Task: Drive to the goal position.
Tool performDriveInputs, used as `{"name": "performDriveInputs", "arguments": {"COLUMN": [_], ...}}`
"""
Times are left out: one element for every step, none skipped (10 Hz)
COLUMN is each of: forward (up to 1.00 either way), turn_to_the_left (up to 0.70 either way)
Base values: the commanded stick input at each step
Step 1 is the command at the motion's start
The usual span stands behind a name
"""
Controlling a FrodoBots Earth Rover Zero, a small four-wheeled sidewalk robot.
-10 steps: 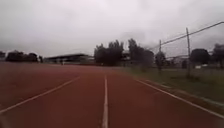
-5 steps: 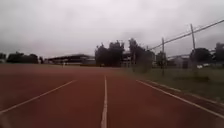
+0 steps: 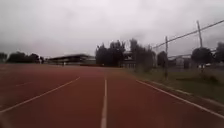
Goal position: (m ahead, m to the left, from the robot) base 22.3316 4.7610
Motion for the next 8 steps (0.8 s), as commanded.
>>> {"name": "performDriveInputs", "arguments": {"forward": [0.70,0.70,0.70,0.70,0.70,0.70,0.70,0.70], "turn_to_the_left": [0.00,0.00,0.00,0.00,0.00,0.00,0.00,0.00]}}
